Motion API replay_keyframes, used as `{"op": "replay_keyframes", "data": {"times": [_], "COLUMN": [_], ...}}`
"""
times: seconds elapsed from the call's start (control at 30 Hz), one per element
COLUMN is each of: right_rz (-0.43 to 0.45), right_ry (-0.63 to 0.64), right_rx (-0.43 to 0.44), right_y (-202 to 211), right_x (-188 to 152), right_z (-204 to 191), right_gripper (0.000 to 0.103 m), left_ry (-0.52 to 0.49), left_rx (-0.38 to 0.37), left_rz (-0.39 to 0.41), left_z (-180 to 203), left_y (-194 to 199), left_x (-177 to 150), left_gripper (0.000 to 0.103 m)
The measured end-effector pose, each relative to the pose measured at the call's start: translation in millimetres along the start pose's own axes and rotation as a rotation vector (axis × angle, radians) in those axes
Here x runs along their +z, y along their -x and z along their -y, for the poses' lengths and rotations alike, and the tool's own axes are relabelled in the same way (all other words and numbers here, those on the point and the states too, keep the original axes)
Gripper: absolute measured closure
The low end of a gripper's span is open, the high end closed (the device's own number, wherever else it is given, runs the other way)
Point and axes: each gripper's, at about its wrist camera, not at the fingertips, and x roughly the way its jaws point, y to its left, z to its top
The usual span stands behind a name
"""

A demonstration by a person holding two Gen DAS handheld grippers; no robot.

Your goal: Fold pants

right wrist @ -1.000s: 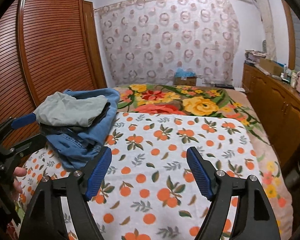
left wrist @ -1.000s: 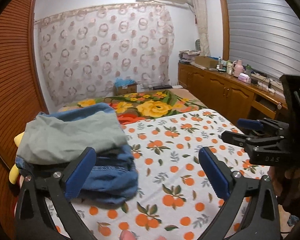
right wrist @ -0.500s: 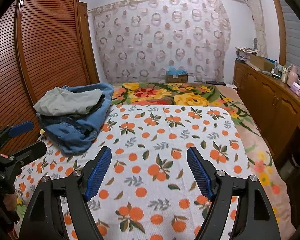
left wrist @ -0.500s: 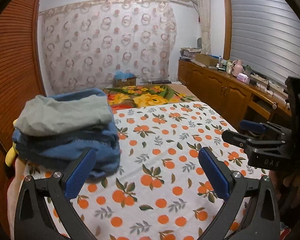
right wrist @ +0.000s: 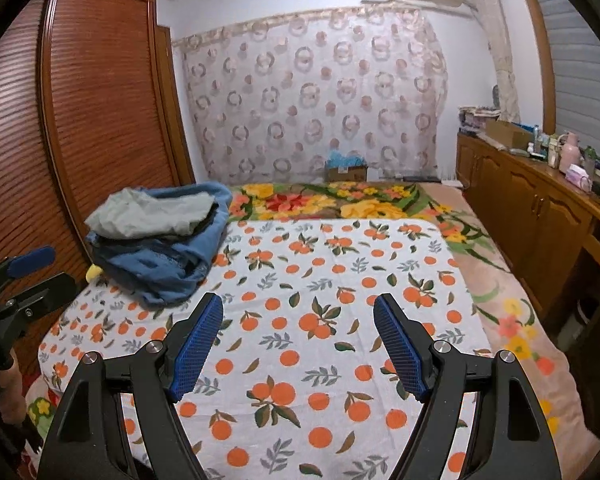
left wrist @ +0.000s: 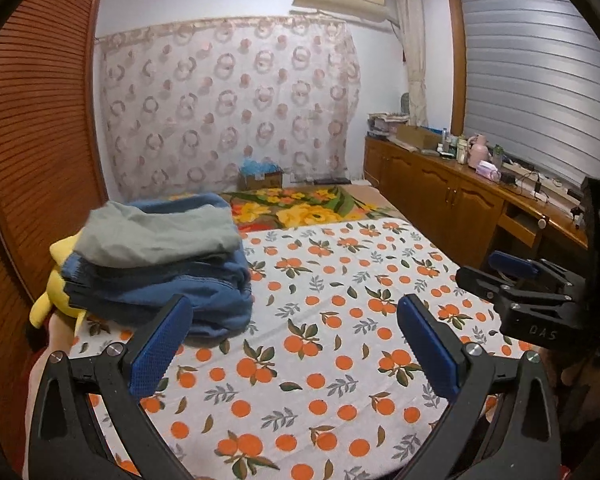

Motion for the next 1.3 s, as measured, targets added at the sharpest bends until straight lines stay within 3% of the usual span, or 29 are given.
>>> {"op": "replay_keyframes", "data": {"times": [0.43,1.3], "right_rz": [0.106,0.124], "right_ry": [0.037,0.076], "right_rx": [-0.011,-0.019], "right_y": [26.3,25.3], "right_x": [-12.9,-29.4], "right_z": [-9.5,-16.4], "right_gripper": [0.023,0.023], "left_ry": [-0.01,0.017], "left_rx": [0.035,0.059], "left_rz": [0.06,0.081], "left_z": [1.8,-14.0], "left_y": [37.6,49.6], "left_x": [-10.7,-29.6], "left_gripper": [0.001,0.001]}}
